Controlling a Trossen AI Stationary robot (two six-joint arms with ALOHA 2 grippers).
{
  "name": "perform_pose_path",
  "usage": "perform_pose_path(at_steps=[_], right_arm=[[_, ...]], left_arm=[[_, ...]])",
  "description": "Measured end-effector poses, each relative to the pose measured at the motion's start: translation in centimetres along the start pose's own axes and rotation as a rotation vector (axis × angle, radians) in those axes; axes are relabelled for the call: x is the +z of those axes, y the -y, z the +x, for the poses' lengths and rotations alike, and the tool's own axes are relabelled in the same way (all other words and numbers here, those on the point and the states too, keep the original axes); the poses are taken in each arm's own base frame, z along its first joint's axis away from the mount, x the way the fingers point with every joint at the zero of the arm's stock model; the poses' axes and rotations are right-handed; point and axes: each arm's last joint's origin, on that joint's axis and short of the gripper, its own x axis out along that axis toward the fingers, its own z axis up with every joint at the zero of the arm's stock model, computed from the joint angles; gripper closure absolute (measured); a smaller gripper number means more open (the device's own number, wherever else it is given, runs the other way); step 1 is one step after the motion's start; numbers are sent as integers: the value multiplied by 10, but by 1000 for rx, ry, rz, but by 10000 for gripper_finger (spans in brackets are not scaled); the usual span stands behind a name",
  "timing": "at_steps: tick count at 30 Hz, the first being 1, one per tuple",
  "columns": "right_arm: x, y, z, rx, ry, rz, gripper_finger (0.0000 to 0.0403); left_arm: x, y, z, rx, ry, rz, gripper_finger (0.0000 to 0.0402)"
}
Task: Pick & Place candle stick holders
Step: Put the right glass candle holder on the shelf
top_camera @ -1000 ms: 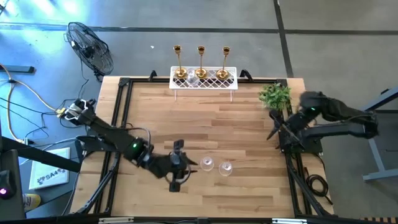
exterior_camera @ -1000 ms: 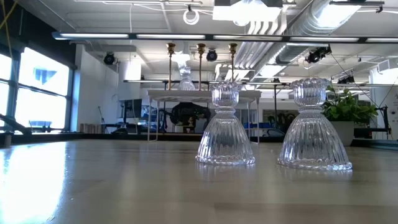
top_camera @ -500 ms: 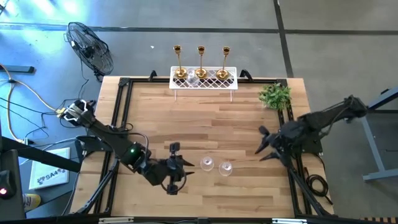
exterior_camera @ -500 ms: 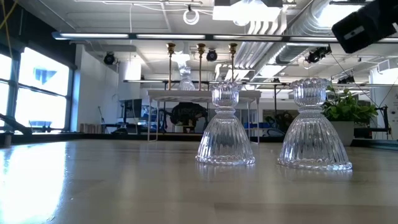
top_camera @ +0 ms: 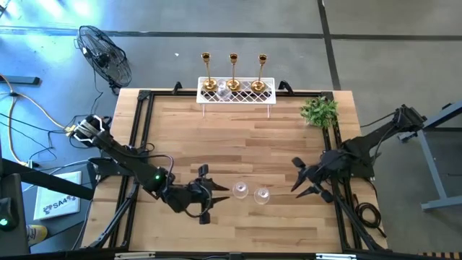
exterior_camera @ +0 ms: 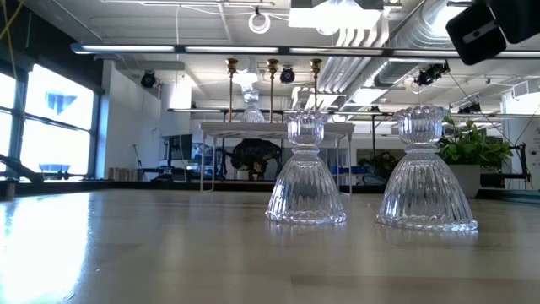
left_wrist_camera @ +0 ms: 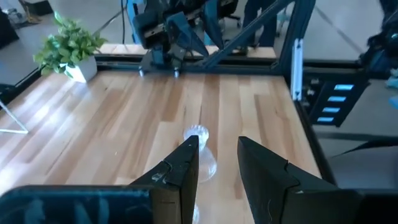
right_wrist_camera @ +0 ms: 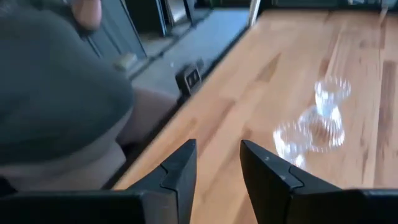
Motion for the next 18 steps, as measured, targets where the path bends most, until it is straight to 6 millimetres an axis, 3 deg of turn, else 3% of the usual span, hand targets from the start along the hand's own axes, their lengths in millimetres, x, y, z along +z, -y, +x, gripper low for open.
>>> perform_pose_path(at_steps=[12, 18], right_arm=[[6, -1, -1, -7, 65, 10, 282], [4, 1, -1, -56, 46, 5, 237]], left_arm=[[1, 1, -1, -28, 3, 12, 293], [1, 1, -1, -28, 3, 15, 293]])
